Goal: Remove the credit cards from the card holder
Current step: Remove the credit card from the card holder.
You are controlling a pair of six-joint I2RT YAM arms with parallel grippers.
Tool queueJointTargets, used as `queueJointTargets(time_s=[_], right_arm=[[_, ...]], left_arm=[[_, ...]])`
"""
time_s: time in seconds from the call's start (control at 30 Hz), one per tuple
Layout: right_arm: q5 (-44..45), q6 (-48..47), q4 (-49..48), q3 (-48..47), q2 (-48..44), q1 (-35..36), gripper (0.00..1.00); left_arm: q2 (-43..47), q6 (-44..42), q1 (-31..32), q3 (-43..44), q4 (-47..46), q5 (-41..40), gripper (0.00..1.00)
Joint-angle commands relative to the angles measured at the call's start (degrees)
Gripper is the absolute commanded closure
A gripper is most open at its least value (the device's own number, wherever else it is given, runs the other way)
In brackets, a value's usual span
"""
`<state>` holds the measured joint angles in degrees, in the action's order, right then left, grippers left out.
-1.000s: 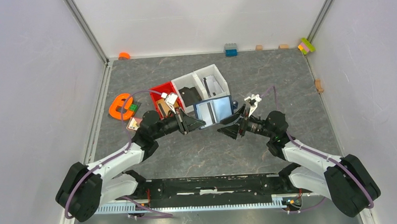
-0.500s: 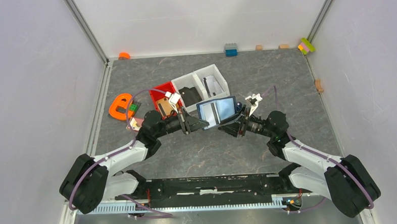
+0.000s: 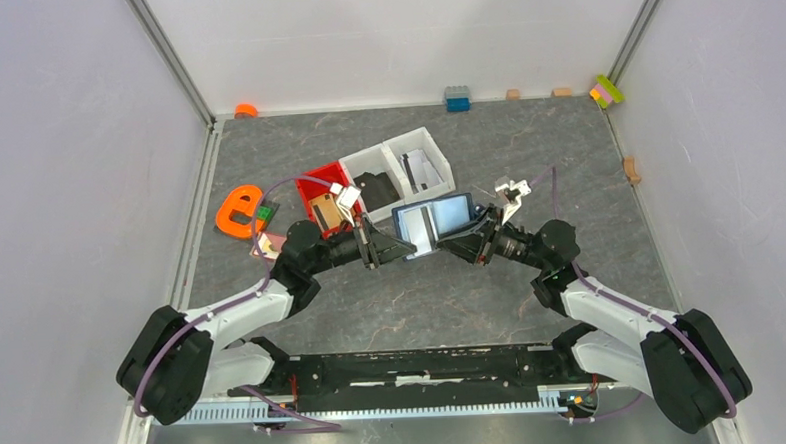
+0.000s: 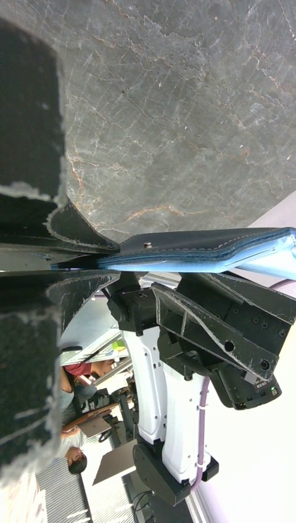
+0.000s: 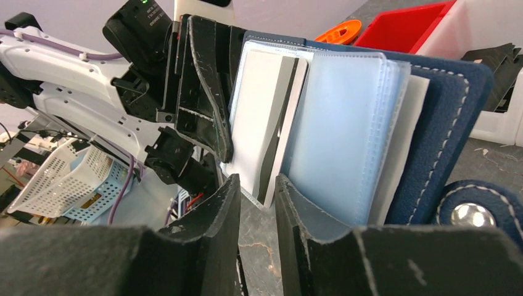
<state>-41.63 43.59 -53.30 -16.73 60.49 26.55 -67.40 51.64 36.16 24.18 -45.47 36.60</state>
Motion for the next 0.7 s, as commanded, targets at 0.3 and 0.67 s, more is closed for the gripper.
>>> queueJointTargets(time_s=[0.3, 0.67], right_arm=[[-0.9, 0.8, -0.7, -1.0, 2.3, -0.2, 0.50], [-6.8, 10.0, -15.8, 0.5, 5.8, -0.2, 0.67]], left_arm=[[1.7, 2.9, 0.8, -0.3, -9.4, 5.0, 0.98], [0.3, 2.8, 1.0, -0.1, -8.8, 3.7, 0.98]])
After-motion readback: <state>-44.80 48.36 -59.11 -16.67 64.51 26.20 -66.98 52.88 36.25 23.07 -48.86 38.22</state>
